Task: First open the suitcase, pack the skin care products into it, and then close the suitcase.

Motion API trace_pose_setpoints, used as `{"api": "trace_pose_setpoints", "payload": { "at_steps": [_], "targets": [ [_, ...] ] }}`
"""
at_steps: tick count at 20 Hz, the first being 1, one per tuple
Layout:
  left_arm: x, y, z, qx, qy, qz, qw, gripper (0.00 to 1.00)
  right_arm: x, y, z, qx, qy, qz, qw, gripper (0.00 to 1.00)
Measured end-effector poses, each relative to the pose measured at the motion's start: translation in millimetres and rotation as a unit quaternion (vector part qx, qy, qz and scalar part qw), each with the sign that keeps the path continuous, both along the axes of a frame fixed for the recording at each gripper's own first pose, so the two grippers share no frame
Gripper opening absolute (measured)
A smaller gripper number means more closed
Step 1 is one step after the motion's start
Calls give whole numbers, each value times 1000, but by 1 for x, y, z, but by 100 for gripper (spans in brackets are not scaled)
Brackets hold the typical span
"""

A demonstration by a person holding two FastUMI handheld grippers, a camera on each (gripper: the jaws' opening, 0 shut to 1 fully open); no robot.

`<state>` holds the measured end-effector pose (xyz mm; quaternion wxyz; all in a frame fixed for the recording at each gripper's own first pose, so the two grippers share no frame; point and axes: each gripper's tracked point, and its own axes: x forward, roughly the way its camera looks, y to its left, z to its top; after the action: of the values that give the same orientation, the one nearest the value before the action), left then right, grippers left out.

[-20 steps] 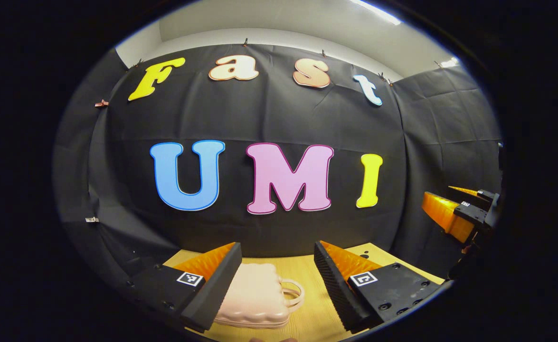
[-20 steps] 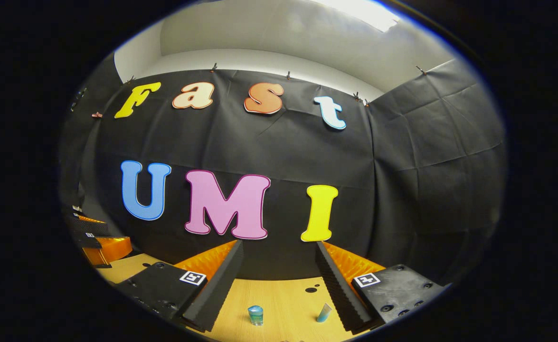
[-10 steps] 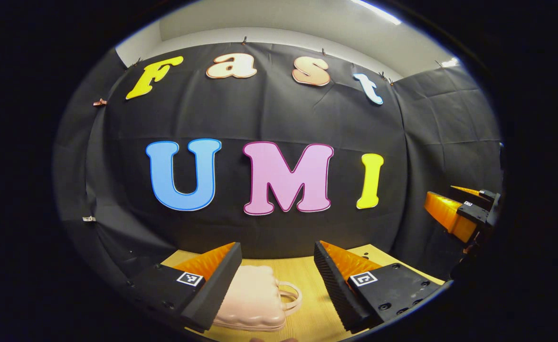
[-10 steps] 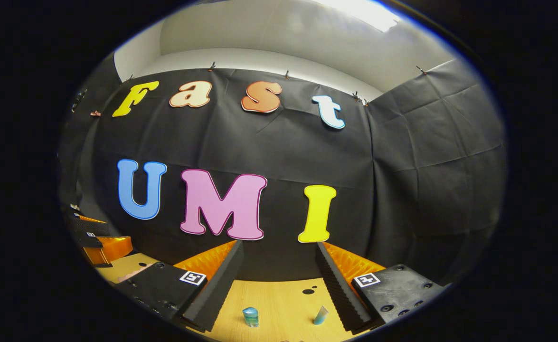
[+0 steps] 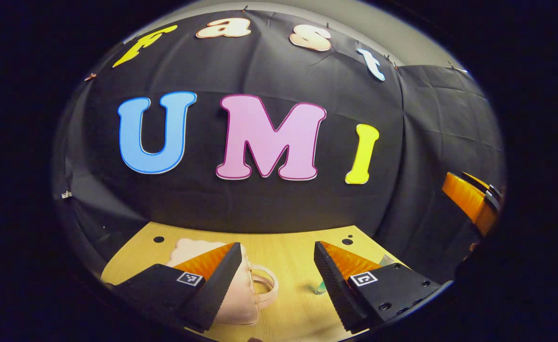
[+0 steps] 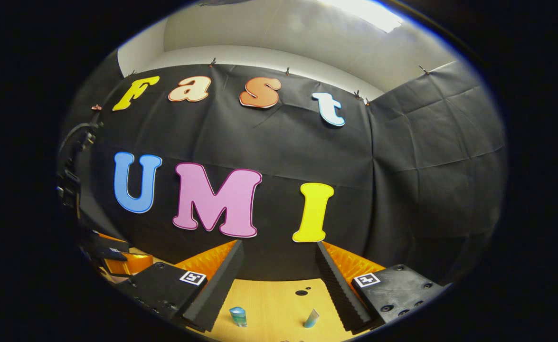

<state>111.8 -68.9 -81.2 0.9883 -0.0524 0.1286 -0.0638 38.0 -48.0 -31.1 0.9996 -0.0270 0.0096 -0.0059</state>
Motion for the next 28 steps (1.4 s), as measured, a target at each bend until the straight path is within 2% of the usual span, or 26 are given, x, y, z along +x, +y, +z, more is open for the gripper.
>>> {"api": "trace_pose_setpoints", "payload": {
  "at_steps": [4,7,9,11,14,16,17,19,21,22,24,26,28],
  "targets": [
    [41,-23,-59,-3,78,-8,997,97,15,-12,-27,-16,11,18,1000,96],
    [67,-37,-103,10,126,-14,992,96,26,-18,-55,-7,36,29,999,96],
    [80,-38,-135,18,165,-3,986,95,33,-19,-73,-25,50,41,998,96],
    [89,-45,-166,3,208,2,978,94,41,-20,-81,-44,47,50,997,96],
    [99,-43,-203,2,258,11,966,91,51,-29,-97,-27,61,44,997,96],
    [108,-34,-227,23,281,24,959,86,54,-38,-111,-19,77,34,996,96],
    [112,-32,-232,32,287,33,957,75,54,-41,-118,-26,83,34,996,96],
    [115,-27,-246,52,306,47,949,63,54,-46,-123,-36,87,36,995,96],
    [112,-19,-262,71,329,66,939,55,54,-48,-128,-32,93,37,994,96],
    [110,-19,-269,69,341,67,935,49,54,-48,-131,-29,98,36,994,96],
    [108,-22,-277,68,357,75,928,24,53,-50,-136,-23,105,34,994,96],
    [109,-21,-276,80,355,73,929,20,51,-50,-136,-23,107,33,993,97],
    [113,-27,-268,72,342,62,935,14,50,-50,-136,-24,106,35,993,96]
  ]
}}
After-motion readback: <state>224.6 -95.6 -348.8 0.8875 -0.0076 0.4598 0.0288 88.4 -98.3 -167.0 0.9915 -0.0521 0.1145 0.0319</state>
